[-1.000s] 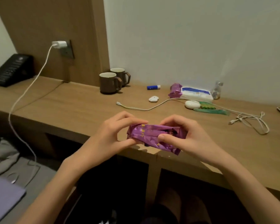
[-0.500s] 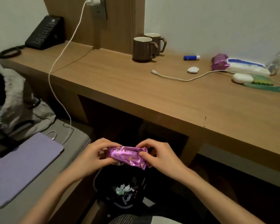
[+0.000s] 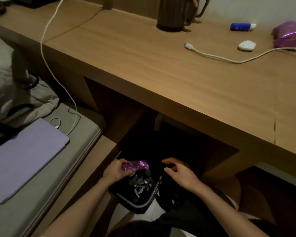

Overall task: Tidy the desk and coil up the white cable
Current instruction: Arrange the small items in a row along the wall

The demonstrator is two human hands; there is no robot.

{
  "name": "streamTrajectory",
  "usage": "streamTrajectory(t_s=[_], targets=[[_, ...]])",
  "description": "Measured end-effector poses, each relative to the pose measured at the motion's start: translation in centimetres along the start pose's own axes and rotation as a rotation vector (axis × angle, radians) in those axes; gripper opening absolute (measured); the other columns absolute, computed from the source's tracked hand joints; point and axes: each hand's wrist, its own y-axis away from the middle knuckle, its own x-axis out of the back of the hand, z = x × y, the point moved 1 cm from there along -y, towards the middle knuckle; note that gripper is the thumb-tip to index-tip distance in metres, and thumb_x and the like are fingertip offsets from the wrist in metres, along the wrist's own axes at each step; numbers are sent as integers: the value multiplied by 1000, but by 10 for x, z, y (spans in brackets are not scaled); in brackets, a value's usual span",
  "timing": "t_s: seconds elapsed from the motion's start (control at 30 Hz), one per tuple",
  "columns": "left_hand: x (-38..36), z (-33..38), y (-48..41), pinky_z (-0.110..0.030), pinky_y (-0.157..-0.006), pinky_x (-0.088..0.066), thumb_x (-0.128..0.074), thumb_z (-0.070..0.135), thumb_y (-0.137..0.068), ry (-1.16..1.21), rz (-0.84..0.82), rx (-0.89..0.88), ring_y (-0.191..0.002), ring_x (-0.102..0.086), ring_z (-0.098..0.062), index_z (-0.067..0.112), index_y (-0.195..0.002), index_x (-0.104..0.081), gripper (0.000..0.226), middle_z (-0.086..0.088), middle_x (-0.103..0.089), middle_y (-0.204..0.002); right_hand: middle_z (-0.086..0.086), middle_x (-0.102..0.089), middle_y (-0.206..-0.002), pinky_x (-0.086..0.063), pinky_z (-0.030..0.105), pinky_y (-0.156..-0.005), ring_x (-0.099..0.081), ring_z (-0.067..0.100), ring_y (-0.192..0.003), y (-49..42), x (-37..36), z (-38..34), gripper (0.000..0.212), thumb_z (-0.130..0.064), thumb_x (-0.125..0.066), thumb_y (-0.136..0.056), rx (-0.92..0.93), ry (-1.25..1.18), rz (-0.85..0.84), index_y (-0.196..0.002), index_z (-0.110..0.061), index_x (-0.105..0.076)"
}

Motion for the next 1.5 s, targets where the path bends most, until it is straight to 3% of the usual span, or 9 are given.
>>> streamTrajectory(t_s=[0.13, 0.23, 0.4, 0.53, 0.73, 0.97, 1.1, 1.3, 1.5], targets=[[-24, 2, -11, -37, -104, -40, -66, 53, -76, -64, -121, 154, -127, -45, -25, 19, -144, -30, 84, -8, -46, -140, -12, -51, -124, -46, 21, -82, -56, 6, -98, -4, 1, 4, 30, -29, -49, -97, -20, -7, -13, -127, -30, -50], [-31, 10, -12, -42, -110, -34, -60, 53, -82, -79, -164, 135, -137, -34, -29, 20, -148, -23, 82, -10, -29, -152, -9, -53, -125, -50, 27, -87, -57, 7, -98, -3, 7, 1, 30, -31, -50, -96, 10, -5, -8, -126, -32, -51], [1, 58, 11, -32, -97, -47, -52, 35, -93, -109, -37, -42, -121, -53, -20, 19, -143, -34, 56, -7, -52, -137, -8, -60, -116, -51, 32, -91, -58, 1, -99, 16, 27, -23, 29, -37, -49, -95, 80, 10, 7, -124, -44, -50], [46, 112, 63, -20, -72, -53, -52, 32, -93, -37, 111, -255, -88, -63, -3, 29, -132, -48, 38, 13, -62, -116, -21, -59, -120, -50, 25, -94, -56, -7, -106, 57, 53, -63, 32, -32, -55, -94, 276, 36, 87, -124, -44, -53], [96, 193, 166, -10, -83, -47, -56, 29, -92, 126, 302, -552, -99, -57, 11, 38, -121, -56, 31, 22, -66, -102, -22, -64, -112, -50, 20, -87, -60, -1, -107, 139, 105, -117, 29, -22, -57, -94, 578, 9, 268, -120, -33, -61], [139, 293, 218, -19, -73, -52, -59, 27, -89, 280, 455, -786, -90, -64, -1, 40, -114, -61, 29, 20, -69, -95, -15, -69, -106, -55, 29, -73, -67, 12, -89, 202, 186, -136, 28, -17, -60, -91, 742, 91, 618, -118, -25, -63], [147, 352, 205, -21, -73, -53, -58, 26, -90, 289, 441, -861, -92, -62, -2, 37, -118, -59, 30, 16, -68, -99, -15, -68, -106, -53, 19, -74, -64, 6, -89, 218, 242, -115, 30, -16, -60, -90, 646, 160, 793, -119, -24, -62], [130, 438, 153, -16, -82, -47, -57, 26, -91, 247, 368, -933, -104, -56, 1, 33, -131, -50, 41, 14, -59, -118, -15, -63, -110, -50, 30, -83, -58, 7, -95, 224, 320, -52, 28, -17, -60, -90, 372, 265, 1025, -117, -27, -62], [89, 508, 102, -32, -101, -42, -54, 28, -90, 151, 333, -964, -122, -45, -7, 36, -133, -45, 44, 11, -49, -133, -2, -63, -119, -35, 28, -93, -46, 16, -114, 223, 385, 14, 28, -18, -59, -90, 71, 368, 1213, -118, -21, -63]])
